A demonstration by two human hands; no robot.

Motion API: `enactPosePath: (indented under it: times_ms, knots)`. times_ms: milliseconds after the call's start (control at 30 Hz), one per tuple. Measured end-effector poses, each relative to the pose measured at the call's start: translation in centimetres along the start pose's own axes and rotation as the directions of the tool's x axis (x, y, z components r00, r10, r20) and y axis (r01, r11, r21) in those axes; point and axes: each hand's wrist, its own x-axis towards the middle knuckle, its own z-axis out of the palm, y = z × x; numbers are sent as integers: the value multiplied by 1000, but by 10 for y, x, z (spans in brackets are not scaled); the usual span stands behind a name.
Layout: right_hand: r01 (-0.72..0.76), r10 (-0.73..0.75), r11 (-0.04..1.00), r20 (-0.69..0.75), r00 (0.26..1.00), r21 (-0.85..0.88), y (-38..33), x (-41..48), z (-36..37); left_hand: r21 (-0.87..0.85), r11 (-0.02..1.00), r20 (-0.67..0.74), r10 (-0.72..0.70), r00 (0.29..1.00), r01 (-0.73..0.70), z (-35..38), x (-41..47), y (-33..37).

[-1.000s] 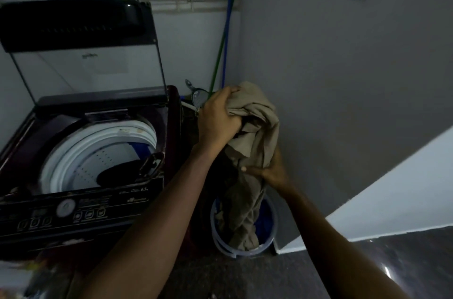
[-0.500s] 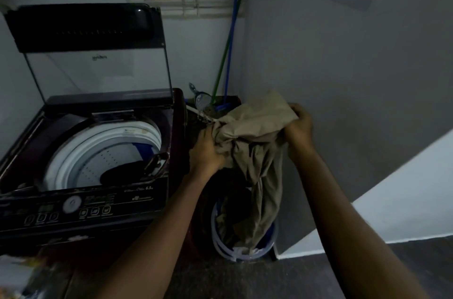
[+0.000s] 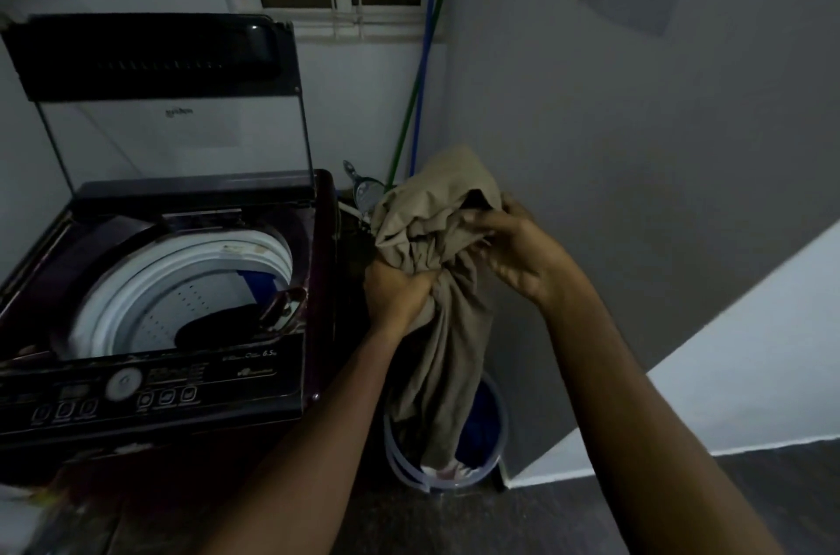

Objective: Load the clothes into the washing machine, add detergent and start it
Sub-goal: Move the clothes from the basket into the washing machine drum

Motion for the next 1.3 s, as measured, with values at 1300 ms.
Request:
enactPosePath:
  times_ms: [1300]
  knots:
    - [16,-14,1000,-127,992,11,3,6,47,-213,972,295,166,941,-104,-43,3,4]
